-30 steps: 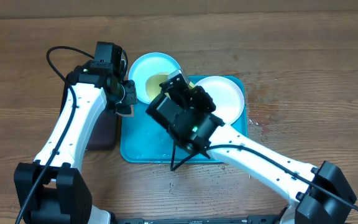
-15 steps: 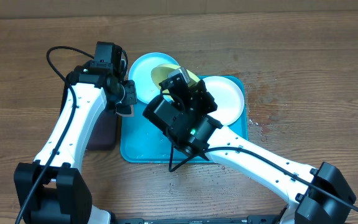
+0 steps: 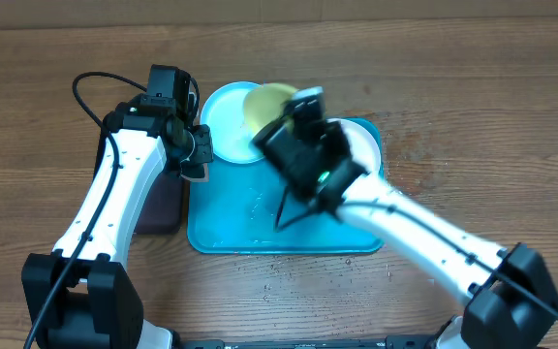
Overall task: Clean dirty plates on tray and stack at the side
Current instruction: 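Carry the yellow plate right and set it on the table, then lower the left gripper with the sponge onto the black tray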
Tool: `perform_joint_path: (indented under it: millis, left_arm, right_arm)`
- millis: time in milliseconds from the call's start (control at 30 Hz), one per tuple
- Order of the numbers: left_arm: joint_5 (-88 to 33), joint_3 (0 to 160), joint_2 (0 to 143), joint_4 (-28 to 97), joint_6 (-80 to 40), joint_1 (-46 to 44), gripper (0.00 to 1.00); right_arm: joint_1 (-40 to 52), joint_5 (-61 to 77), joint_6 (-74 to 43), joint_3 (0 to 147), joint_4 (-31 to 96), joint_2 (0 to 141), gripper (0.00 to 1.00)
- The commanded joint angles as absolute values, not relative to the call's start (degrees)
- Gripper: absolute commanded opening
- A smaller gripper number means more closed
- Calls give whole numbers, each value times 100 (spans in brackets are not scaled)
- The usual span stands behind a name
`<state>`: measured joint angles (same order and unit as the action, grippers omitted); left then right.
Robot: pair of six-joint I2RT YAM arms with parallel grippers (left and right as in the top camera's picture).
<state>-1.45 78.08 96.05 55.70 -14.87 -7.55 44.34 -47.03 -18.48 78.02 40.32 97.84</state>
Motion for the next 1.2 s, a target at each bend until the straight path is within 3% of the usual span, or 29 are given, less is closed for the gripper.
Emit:
perform_joint_path:
  millis: [0, 333, 567, 767, 1167]
  left_arm:
    - [117, 7918, 9487, 5546, -1181, -755, 4]
    - [635, 7913, 9500, 5481, -1173, -615, 4]
    - [644, 7913, 9515, 5415, -1177, -589, 4]
    - [639, 7913, 9515, 5347, -1179, -508, 4]
    - [637, 7913, 9515, 5354, -1179, -261, 4]
  right_arm:
    - [3516, -3148, -2683, 8003, 4038, 9478, 4]
    - [432, -469, -3046, 7990, 4602, 9395, 4]
    - [-1061, -69, -3000, 7926, 5157, 9507, 4]
    - [-1614, -69, -2982, 7371, 5179, 9714, 4]
    - [-1647, -102, -2982, 6858, 5312, 9850, 4]
